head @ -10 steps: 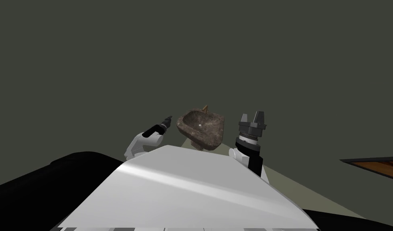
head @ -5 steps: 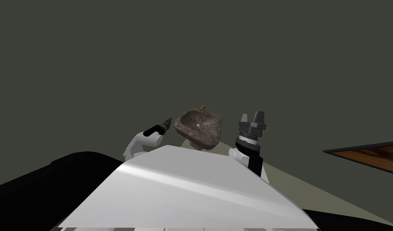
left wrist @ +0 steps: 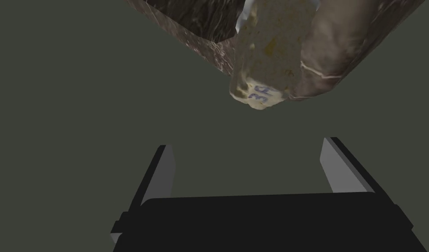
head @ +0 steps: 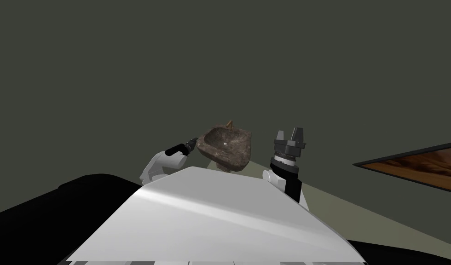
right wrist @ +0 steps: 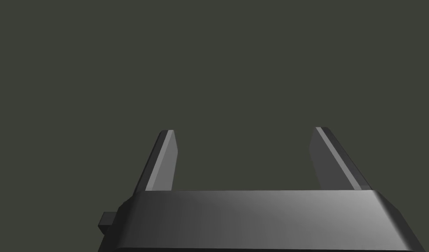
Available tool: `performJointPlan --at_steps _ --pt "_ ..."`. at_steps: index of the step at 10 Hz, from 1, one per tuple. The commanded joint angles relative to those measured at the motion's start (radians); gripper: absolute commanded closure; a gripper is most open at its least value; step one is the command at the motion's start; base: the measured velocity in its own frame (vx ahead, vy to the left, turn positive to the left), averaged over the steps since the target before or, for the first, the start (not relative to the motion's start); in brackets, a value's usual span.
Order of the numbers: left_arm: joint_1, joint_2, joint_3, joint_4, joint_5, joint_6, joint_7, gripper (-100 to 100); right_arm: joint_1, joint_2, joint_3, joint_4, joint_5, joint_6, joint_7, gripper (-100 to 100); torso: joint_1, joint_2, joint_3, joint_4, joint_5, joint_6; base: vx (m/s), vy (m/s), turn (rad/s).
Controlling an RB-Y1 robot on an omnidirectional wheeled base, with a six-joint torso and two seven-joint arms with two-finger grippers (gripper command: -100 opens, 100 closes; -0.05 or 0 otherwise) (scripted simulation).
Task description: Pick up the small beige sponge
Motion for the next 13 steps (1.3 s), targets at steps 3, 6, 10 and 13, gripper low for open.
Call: performJointPlan --at_steps 3,6,10,13 --pt "0.017 0.023 -0.007 -0.031 0.013 0.095 -0.008 -100 0.000 0.000 0.000 0.000 0.000 0.000 0.000 0 0.000 0.000 0.000 0.000 0.000 -0.001 0.019 -0.007 -0.112" --pt "0.043 0.032 -0.026 -0.060 0.021 0.162 -0.014 -100 0.000 0.000 0.000 0.000 0.000 0.000 0.000 0 0.000 -0.001 -0.001 0.000 0.000 0.000 0.028 -0.005 -0.126" --pt "0.022 0.026 -0.027 -0.017 0.011 0.129 -0.015 -100 0.000 0.000 0.000 0.000 0.000 0.000 0.000 0 0.001 0.001 0.000 0.000 0.000 -0.001 0.000 0.003 -0.008" --pt "0.019 0.025 -0.027 -0.008 0.009 0.123 -0.016 100 0.000 0.000 0.000 0.000 0.000 0.000 0.000 0 0.001 0.001 0.000 0.000 0.000 -0.001 0.000 0.003 -0.008"
